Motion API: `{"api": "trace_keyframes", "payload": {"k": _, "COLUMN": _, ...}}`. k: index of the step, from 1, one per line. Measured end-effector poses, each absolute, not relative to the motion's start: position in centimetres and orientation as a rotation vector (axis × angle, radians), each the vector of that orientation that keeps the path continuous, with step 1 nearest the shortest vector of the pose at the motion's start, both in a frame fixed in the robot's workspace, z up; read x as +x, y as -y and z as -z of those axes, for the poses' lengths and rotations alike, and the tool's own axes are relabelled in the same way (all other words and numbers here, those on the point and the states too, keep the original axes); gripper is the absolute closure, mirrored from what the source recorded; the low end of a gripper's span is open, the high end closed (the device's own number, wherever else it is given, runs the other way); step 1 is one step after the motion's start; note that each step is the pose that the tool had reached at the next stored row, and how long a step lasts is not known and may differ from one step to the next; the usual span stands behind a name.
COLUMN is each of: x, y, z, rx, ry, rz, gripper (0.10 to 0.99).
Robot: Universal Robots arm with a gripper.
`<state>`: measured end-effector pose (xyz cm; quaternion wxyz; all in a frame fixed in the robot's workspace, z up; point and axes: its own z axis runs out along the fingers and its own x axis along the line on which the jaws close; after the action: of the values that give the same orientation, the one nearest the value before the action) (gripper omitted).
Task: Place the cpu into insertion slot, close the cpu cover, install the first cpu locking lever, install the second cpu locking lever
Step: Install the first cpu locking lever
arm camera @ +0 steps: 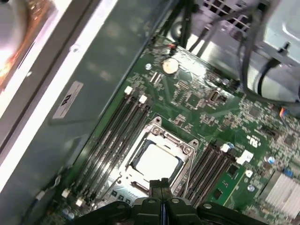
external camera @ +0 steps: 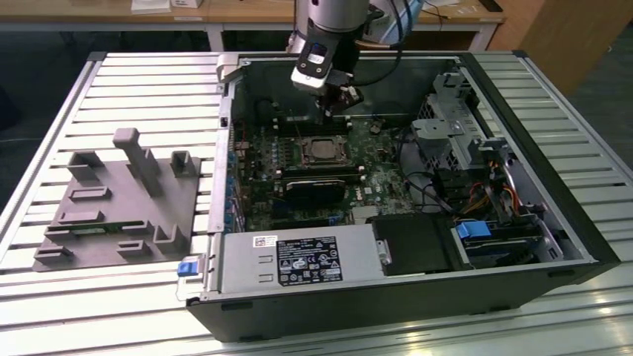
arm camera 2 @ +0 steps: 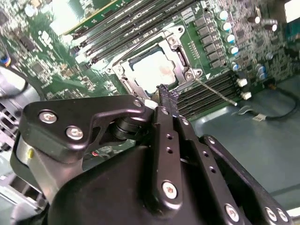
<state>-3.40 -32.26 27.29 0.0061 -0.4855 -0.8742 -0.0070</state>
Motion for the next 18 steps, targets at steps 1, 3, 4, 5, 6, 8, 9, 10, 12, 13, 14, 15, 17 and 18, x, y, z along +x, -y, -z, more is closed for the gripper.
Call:
{"api": "trace_keyframes", "payload": {"k": 1, "x": -3.40, "y": 32.26, "z": -27.28, "rx": -1.493, "ry": 2.750, "rz": 0.022, "gripper": 0.980}}
{"api": "trace_keyframes", "payload": {"k": 3, "x": -3.40, "y": 32.26, "z": -27.27, "rx": -1.443, "ry": 2.777, "rz": 0.021, "gripper": 0.980}}
{"api": "trace_keyframes", "payload": {"k": 4, "x": -3.40, "y": 32.26, "z": -27.26, "rx": -1.418, "ry": 2.789, "rz": 0.021, "gripper": 0.980}}
{"api": "trace_keyframes", "payload": {"k": 5, "x": -3.40, "y": 32.26, "z": -27.26, "rx": -1.392, "ry": 2.802, "rz": 0.021, "gripper": 0.980}}
{"api": "trace_keyframes", "payload": {"k": 6, "x": -3.40, "y": 32.26, "z": -27.25, "rx": -1.367, "ry": 2.815, "rz": 0.021, "gripper": 0.980}}
{"api": "trace_keyframes", "payload": {"k": 8, "x": -3.40, "y": 32.26, "z": -27.25, "rx": -1.318, "ry": 2.839, "rz": 0.022, "gripper": 0.980}}
{"api": "trace_keyframes", "payload": {"k": 9, "x": -3.40, "y": 32.26, "z": -27.24, "rx": -1.291, "ry": 2.852, "rz": 0.022, "gripper": 0.980}}
{"api": "trace_keyframes", "payload": {"k": 10, "x": -3.40, "y": 32.26, "z": -27.23, "rx": -1.266, "ry": 2.864, "rz": 0.022, "gripper": 0.980}}
{"api": "trace_keyframes", "payload": {"k": 12, "x": -3.40, "y": 32.26, "z": -27.22, "rx": -1.214, "ry": 2.887, "rz": 0.023, "gripper": 0.980}}
{"api": "trace_keyframes", "payload": {"k": 13, "x": -3.40, "y": 32.26, "z": -27.22, "rx": -1.188, "ry": 2.898, "rz": 0.023, "gripper": 0.980}}
{"api": "trace_keyframes", "payload": {"k": 14, "x": -3.40, "y": 32.26, "z": -27.21, "rx": -1.164, "ry": 2.909, "rz": 0.024, "gripper": 0.980}}
{"api": "trace_keyframes", "payload": {"k": 15, "x": -3.40, "y": 32.26, "z": -27.21, "rx": -1.141, "ry": 2.918, "rz": 0.025, "gripper": 0.980}}
{"api": "trace_keyframes", "payload": {"k": 17, "x": -3.41, "y": 32.26, "z": -27.20, "rx": -1.099, "ry": 2.934, "rz": 0.031, "gripper": 0.980}}
{"api": "trace_keyframes", "payload": {"k": 18, "x": -3.41, "y": 32.26, "z": -27.20, "rx": -1.084, "ry": 2.938, "rz": 0.038, "gripper": 0.980}}
